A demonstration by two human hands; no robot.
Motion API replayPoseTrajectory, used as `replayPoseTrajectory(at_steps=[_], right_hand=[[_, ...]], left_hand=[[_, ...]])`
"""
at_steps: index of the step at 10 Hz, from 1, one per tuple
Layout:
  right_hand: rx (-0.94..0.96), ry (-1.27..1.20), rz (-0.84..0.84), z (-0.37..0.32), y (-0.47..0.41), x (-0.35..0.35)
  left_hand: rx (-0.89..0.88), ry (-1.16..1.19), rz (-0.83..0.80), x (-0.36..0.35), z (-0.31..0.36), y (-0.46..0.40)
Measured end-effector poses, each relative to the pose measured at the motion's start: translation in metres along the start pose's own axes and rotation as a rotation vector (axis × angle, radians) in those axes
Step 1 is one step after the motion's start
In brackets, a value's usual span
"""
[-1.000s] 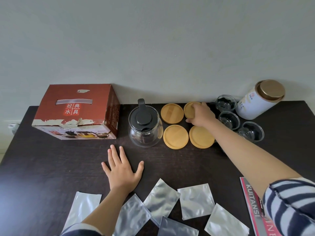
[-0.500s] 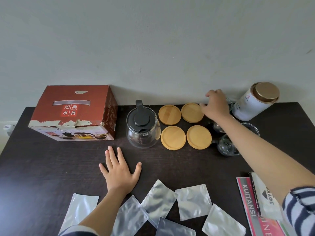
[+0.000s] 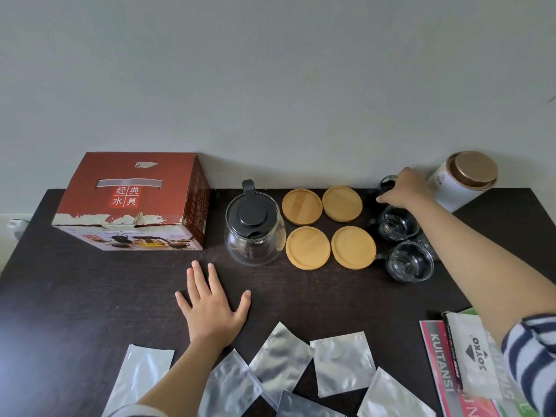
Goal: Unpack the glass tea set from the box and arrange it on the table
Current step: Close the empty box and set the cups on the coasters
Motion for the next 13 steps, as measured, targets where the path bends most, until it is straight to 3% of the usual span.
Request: replayPoseTrajectory(at_steps=[3,8,12,13], right_hand=[[0.219,-0.137,0.154,-0.036,0.035,0.001],[0.589,-0.135,-0.058,-0.124,0.087,-0.053],[0.583,-0.14,-0.082,-0.098,0.095,-0.044],[0.476,-0.114,-0.048,-0.065,0.09,-0.029]], left_hand=[[-0.001,-0.009,0.003,-0.001,0.0,0.0],[0.001,0.007,0.003,-0.002,0.0,-0.001],[0.002,0.003,-0.002,-0.001,-0.001,0.0],[-0.005,0.006,0.005,0.0,-0.001,0.0]])
Point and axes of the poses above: each hand's wrist, its own y-axis away from the middle knuckle, its own x-axis out of the back of the hand, z = x × y, the point moved 2 cm from there along -y, towards the middle knuckle
